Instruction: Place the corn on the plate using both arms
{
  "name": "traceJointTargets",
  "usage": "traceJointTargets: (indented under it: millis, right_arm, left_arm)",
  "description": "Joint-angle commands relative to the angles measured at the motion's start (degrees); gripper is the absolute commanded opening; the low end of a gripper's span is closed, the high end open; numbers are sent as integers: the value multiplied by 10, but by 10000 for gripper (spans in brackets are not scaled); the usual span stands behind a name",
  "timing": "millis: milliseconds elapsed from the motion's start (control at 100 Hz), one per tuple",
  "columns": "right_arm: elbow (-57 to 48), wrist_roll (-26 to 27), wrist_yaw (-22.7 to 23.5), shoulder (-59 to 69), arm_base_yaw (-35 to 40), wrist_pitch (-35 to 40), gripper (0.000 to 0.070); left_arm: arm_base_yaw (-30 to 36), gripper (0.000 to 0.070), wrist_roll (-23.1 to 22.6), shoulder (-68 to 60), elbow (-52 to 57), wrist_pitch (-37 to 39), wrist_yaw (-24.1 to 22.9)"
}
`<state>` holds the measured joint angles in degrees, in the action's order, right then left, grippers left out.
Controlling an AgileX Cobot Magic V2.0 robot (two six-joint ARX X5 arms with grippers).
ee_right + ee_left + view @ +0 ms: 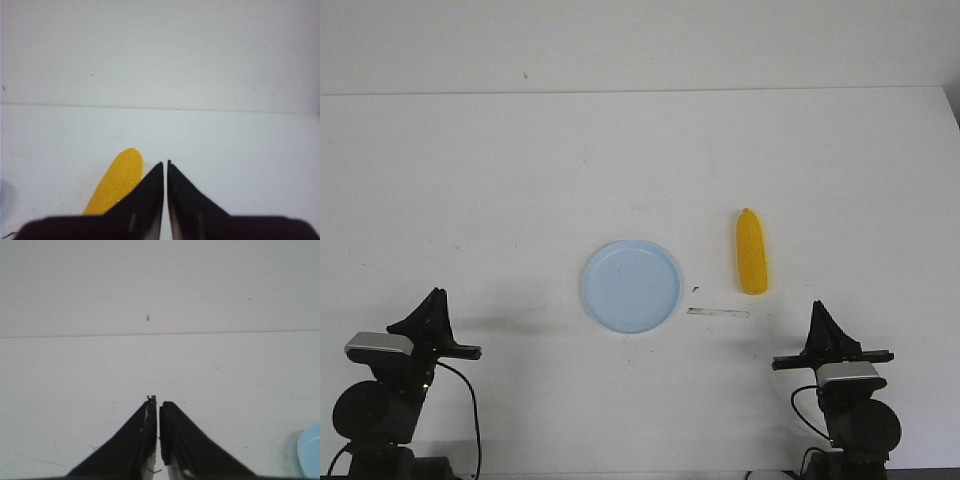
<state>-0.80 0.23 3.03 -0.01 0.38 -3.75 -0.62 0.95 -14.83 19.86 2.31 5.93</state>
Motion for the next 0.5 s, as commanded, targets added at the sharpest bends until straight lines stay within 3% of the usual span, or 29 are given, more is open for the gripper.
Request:
traceJointTargets:
  millis: [0, 490]
  right_arm:
    - [1, 1, 0, 1, 1, -7, 15]
    - [1, 1, 0, 1, 1, -7, 15]
  left_arm:
    - [-1, 1, -5, 13, 4, 5, 0]
    - [-1, 1, -9, 52, 4, -8, 0]
